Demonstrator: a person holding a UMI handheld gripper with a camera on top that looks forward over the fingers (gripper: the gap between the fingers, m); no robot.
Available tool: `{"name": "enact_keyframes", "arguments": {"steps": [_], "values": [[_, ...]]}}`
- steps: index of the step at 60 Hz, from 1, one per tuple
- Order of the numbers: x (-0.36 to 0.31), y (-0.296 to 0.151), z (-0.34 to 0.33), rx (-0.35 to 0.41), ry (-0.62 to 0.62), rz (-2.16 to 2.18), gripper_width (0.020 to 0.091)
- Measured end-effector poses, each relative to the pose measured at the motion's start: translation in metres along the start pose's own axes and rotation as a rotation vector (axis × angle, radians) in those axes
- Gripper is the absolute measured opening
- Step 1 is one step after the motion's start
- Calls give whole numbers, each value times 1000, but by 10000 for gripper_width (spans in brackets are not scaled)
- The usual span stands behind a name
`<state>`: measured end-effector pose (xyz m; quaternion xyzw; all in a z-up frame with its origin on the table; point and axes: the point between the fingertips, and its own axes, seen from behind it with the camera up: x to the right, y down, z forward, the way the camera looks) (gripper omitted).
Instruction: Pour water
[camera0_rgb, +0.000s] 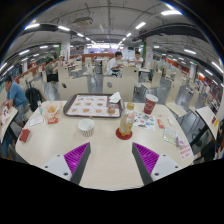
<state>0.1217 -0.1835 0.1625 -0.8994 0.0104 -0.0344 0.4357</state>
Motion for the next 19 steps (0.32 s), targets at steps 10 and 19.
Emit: {"name": "enact_keyframes", "arguments": {"steps": [10, 19], "values": [[-7, 7, -14, 7, -6, 1, 849], [-5, 2, -19, 30, 5, -13, 848]]}}
